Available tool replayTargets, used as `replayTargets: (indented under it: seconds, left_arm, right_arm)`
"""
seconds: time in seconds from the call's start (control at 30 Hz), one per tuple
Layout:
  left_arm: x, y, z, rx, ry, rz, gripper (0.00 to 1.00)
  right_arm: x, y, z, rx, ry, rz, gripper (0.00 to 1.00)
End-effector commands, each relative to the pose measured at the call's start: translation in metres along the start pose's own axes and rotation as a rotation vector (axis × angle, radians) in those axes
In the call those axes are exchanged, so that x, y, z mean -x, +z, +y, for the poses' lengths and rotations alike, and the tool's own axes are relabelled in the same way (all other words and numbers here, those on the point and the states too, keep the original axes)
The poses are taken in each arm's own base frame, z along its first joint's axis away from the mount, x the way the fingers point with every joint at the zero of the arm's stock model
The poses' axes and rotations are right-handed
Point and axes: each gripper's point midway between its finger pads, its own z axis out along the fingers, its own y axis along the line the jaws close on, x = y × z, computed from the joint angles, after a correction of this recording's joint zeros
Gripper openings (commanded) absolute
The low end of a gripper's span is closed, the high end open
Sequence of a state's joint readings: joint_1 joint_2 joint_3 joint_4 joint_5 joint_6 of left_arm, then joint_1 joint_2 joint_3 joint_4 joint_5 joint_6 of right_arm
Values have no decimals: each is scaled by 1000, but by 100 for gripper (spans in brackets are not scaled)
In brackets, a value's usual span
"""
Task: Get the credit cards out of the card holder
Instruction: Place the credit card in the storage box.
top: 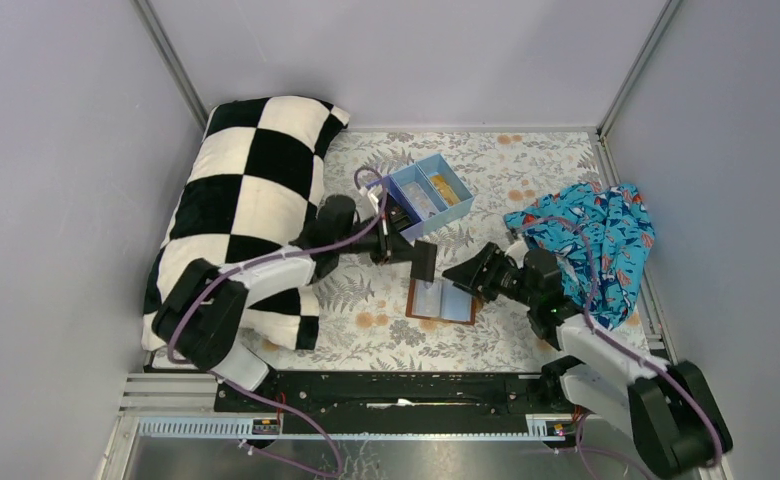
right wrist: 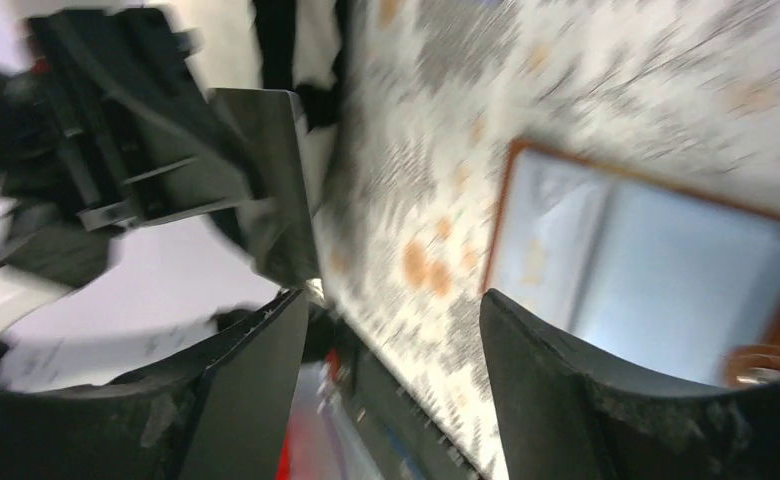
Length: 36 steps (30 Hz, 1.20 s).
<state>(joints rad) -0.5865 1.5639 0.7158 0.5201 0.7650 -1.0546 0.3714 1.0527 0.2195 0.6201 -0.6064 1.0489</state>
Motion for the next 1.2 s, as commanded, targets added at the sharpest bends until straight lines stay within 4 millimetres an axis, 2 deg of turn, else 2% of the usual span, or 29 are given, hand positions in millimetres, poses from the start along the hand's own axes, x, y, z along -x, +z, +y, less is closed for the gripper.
replayTargets:
  seconds: [0.0, 0.1, 0.23, 0.4, 0.47, 0.6, 0.77, 1.03, 1.17]
  left_arm:
    - [29, -32, 28, 415, 209, -11, 0]
    - [69, -44, 34, 608, 284, -23, 0]
    - [118, -47, 35, 712, 273, -80, 0]
    - [164, -39, 51, 844, 225, -203, 0]
    - [176, -39, 60, 896, 185, -257, 0]
    - [185, -35, 75, 929, 91, -347, 0]
    - [189, -30, 73, 925, 49, -464, 0]
    - [193, -44, 92, 1255, -48, -546, 0]
    - [190, -40, 99, 1337, -78, -551, 0]
  right_arm:
    - [44, -31, -54, -434, -146, -239, 74]
    - [60, -45, -52, -492, -200, -318, 80]
    - [58, -50, -54, -528, -199, -302, 81]
    - [53, -55, -63, -567, -216, -278, 81]
    - [53, -57, -64, -581, -226, -277, 81]
    - [50, -60, -68, -590, -230, -270, 81]
    - [42, -57, -75, -578, -207, -251, 81]
    - [37, -56, -79, -576, -197, -238, 81]
    - [34, -55, -80, -570, -185, -227, 81]
